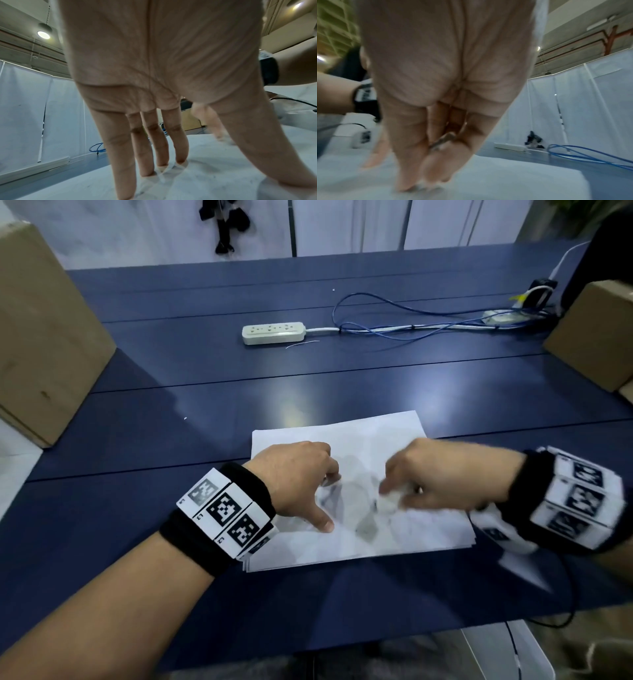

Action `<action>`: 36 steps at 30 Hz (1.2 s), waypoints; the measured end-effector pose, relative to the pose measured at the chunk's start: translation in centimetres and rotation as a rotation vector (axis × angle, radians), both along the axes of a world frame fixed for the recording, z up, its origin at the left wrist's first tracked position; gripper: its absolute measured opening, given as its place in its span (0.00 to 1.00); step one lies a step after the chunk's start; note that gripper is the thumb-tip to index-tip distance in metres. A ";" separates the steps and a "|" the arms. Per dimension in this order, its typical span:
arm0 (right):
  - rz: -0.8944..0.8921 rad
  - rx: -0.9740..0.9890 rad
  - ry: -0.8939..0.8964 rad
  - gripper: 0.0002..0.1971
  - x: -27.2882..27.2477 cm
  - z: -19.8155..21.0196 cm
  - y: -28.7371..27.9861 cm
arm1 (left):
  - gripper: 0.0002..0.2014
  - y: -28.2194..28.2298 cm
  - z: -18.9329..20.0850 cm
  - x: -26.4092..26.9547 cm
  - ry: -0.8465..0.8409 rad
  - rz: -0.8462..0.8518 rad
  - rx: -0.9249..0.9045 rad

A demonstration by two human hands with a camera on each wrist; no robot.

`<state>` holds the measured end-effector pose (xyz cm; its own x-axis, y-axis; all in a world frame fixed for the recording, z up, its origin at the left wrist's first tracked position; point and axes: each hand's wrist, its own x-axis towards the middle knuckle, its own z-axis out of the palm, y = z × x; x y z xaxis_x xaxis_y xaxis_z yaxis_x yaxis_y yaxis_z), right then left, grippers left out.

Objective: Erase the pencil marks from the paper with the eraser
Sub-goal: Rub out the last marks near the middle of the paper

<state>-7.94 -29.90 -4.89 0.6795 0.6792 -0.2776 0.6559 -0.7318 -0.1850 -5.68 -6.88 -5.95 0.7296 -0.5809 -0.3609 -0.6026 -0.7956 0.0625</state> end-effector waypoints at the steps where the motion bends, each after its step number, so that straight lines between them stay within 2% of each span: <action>1: -0.054 -0.025 -0.073 0.16 1.1 -0.2 -0.2 | 0.32 0.0 0.0 0.0 -0.001 -0.004 0.002; 3: -0.111 -0.048 -0.202 0.13 2.5 -0.4 -0.7 | 0.32 0.0 0.1 -0.1 0.001 -0.006 -0.001; 5: -0.074 -0.030 -0.211 0.11 1.8 -0.6 -1.0 | 0.31 0.0 0.1 0.0 -0.001 -0.003 -0.002; 8: 0.115 0.031 0.051 0.13 -1.7 0.2 -0.4 | 0.31 0.0 0.0 0.0 0.001 0.003 0.002; 10: 0.174 -0.018 0.140 0.12 -2.5 0.5 0.0 | 0.31 0.0 0.0 0.1 0.000 0.003 0.005; 11: 0.166 -0.010 0.113 0.12 -1.8 0.5 0.0 | 0.31 0.0 0.0 0.1 0.000 0.003 0.007; 14: -0.008 0.005 -0.049 0.16 1.4 0.1 -0.6 | 0.31 -0.1 0.1 0.1 0.003 -0.003 0.017; 16: -0.023 0.048 -0.139 0.22 2.1 -0.3 -1.3 | 0.31 -0.1 0.2 0.0 0.005 0.001 0.017; 17: -0.028 0.062 -0.140 0.19 1.7 -0.4 -1.5 | 0.31 -0.1 0.2 0.0 0.003 -0.001 0.019; 19: 0.038 0.081 -0.014 0.14 -0.2 -0.1 -1.6 | 0.31 -0.1 0.2 0.0 0.002 -0.005 0.022; 21: 0.124 0.060 0.141 0.14 -2.0 0.2 -1.2 | 0.32 -0.1 0.2 0.1 0.000 -0.009 0.023; 22: 0.140 0.044 0.164 0.14 -2.1 0.2 -1.2 | 0.32 -0.1 0.1 0.1 -0.001 -0.011 0.022; 27: -0.064 0.026 -0.100 0.14 1.4 -0.4 -1.4 | 0.31 -0.1 0.2 0.0 -0.003 -0.013 0.021; 29: -0.060 0.055 -0.132 0.14 1.1 -0.5 -1.6 | 0.31 -0.1 0.2 0.0 0.001 -0.010 0.019; 33: 0.113 0.028 0.141 0.14 -2.6 0.5 -1.1 | 0.31 0.0 0.1 0.0 0.002 -0.004 0.011; 34: 0.128 0.012 0.169 0.13 -2.7 0.6 -1.0 | 0.31 0.0 0.1 0.0 0.002 -0.007 0.014; 36: 0.090 0.034 0.118 0.14 -1.3 0.4 -0.8 | 0.31 -0.1 0.1 0.0 0.005 -0.010 0.021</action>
<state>-9.27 -30.71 -4.48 0.5797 0.7460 -0.3277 0.6908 -0.6633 -0.2879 -5.64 -6.98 -5.84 0.7220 -0.5803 -0.3768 -0.6102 -0.7908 0.0488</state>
